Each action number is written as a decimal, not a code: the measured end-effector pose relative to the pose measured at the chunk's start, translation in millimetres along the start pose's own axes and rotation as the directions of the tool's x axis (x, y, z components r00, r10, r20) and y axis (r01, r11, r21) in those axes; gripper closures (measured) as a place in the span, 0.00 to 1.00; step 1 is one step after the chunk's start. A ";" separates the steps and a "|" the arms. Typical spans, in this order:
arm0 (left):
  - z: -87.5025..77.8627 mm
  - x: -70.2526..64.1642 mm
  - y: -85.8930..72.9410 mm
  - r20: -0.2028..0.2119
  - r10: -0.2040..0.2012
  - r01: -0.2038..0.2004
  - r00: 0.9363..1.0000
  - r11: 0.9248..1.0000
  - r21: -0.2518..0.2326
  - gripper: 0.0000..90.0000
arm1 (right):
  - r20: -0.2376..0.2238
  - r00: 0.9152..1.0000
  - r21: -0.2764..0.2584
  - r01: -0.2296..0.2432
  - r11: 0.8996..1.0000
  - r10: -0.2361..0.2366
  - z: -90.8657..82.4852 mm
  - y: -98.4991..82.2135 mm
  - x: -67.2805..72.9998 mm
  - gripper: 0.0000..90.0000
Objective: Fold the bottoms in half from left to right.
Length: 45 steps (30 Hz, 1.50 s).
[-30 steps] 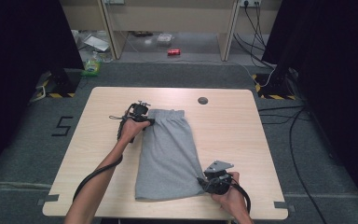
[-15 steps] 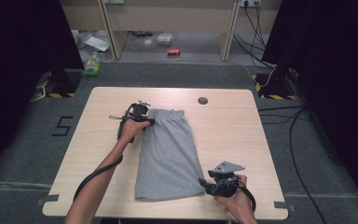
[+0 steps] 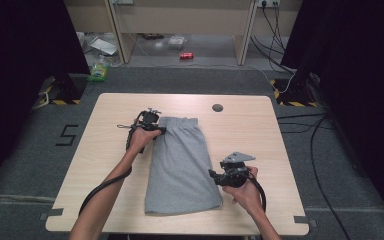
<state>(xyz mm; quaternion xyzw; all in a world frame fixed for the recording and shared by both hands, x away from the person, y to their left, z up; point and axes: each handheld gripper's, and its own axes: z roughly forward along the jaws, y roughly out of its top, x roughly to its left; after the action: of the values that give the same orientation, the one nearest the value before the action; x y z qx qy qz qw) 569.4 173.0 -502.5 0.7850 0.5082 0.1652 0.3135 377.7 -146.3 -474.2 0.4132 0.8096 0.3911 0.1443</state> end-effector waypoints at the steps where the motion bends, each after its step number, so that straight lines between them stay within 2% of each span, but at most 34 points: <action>1: 0.0 0.0 -0.1 0.000 0.000 0.000 1.000 1.000 -0.001 0.69 | 0.002 1.000 -0.005 -0.001 1.000 0.001 2.3 4.0 -1.4 0.48; 8: -0.1 0.2 -0.6 0.001 0.001 -0.001 1.000 1.000 -0.004 0.69 | -0.010 1.000 -0.001 -0.016 1.000 0.016 20.3 27.9 -9.8 0.46; 16: -0.1 0.3 0.3 0.002 0.000 0.000 1.000 1.000 0.003 0.69 | -0.008 0.999 0.005 -0.034 0.999 0.034 40.7 44.7 -15.9 0.42; 32: 0.2 0.6 2.1 0.005 0.003 -0.003 1.000 1.000 0.015 0.68 | -0.003 0.997 -0.019 -0.075 0.997 0.075 61.1 73.2 -30.2 0.38; 45: 0.1 0.4 1.7 0.003 0.002 -0.002 1.000 1.000 0.012 0.68 | 0.006 0.996 -0.004 -0.088 0.996 0.088 83.2 94.4 -39.1 0.37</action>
<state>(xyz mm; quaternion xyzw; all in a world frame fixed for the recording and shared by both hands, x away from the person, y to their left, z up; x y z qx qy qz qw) 570.7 172.9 -501.5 0.7875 0.5081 0.1611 0.3094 500.6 -100.9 -461.0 0.4495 0.7894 0.3972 0.1303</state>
